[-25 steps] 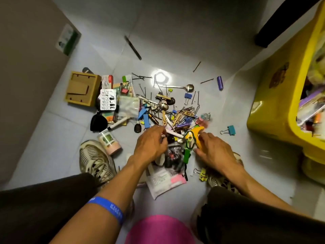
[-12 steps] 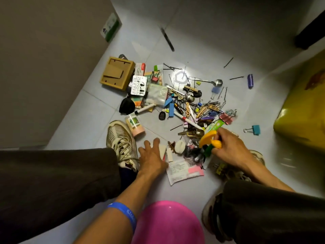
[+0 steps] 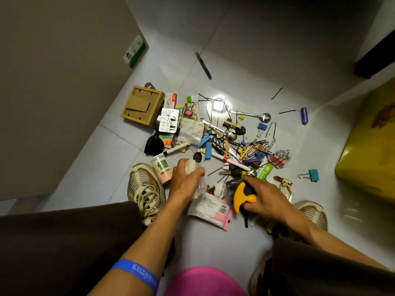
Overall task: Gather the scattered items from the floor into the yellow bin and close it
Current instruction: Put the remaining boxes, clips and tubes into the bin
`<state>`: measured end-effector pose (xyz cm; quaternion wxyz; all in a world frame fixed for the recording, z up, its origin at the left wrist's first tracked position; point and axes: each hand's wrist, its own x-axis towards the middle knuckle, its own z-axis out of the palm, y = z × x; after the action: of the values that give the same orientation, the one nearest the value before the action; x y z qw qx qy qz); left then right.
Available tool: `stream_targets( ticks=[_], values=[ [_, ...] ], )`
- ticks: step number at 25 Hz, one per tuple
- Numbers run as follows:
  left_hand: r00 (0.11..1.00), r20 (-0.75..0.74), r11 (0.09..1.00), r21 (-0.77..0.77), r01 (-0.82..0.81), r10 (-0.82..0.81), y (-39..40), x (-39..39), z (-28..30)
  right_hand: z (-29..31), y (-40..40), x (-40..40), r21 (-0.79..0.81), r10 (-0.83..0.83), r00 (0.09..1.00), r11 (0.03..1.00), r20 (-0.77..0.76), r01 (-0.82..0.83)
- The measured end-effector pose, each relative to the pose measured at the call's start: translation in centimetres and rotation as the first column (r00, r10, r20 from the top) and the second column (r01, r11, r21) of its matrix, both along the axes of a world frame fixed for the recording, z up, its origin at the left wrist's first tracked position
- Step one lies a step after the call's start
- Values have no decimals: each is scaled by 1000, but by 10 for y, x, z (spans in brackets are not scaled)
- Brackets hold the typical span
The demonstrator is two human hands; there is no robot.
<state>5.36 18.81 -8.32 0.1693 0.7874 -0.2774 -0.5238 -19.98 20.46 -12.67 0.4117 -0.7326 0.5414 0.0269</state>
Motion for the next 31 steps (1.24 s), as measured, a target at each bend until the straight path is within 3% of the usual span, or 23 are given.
stream_targets(
  ticks=[1,2,4,5,6,8,9,11,13,14,16,18,20,22,23,24,25,26,27,28,29,31],
  values=[
    [981,-164,994,-16,-112,108,-9,-1,12,8,-2,-2,135,-222,966,970,131,204],
    [928,-314,976,-22,-216,198,-19,-3,26,20,-6,-2,276,-428,866,892,260,358],
    [749,-559,916,49,-398,355,-30,-6,53,47,-7,5,499,-676,623,727,394,472],
    [656,-666,908,79,-412,356,-38,-18,67,69,-8,0,529,-735,520,676,435,513],
    [591,-746,928,100,-358,308,-46,-38,82,93,-9,-10,535,-771,403,634,494,558],
    [533,-839,992,70,-102,114,-67,-112,120,149,-6,-58,455,-772,195,536,605,711],
    [491,-871,1000,21,-1,19,-77,-157,140,178,-5,-87,369,-753,152,474,640,799],
    [417,-906,996,-42,84,-74,-88,-241,180,229,-6,-137,156,-736,163,344,657,926],
    [414,-904,988,-53,144,-109,-92,-303,218,265,-6,-176,-13,-784,193,229,590,973],
    [430,-892,981,-69,183,-143,-92,-320,226,275,-6,-189,-82,-819,230,221,526,972],
    [511,-828,967,-142,211,-233,-93,-319,223,276,-10,-200,-250,-868,367,294,335,922],
    [697,-668,965,-189,179,-260,-98,-276,191,259,-15,-178,-328,-843,479,393,245,859],
    [821,-512,966,-181,184,-252,-91,-213,144,226,-17,-141,-236,-748,588,539,307,809],
    [915,-344,975,-136,173,-210,-65,-150,99,188,-16,-96,-17,-651,681,718,336,696],
    [950,-179,963,-133,234,-255,-48,-123,79,166,-14,-76,59,-586,750,799,307,599],
    [922,32,914,-122,387,-386,-28,-99,60,144,-11,-59,90,-462,857,887,229,454],
    [779,243,791,-68,608,-578,-8,-78,41,120,-9,-48,79,-261,961,964,95,255],
    [519,371,568,29,823,-770,14,-62,24,98,-4,-37,89,-31,998,995,-63,37],
    [231,408,301,115,947,-883,36,-50,10,79,6,-31,102,174,964,983,-201,-156],
    [8,414,85,169,982,-910,53,-42,-1,64,17,-31,119,304,906,952,-294,-281],
    [-116,432,-27,206,978,-895,64,-38,-11,52,26,-31,122,364,861,931,-354,-343],
    [-179,490,-61,249,967,-853,64,-35,-25,32,36,-33,87,407,815,908,-412,-409]
  ],
)
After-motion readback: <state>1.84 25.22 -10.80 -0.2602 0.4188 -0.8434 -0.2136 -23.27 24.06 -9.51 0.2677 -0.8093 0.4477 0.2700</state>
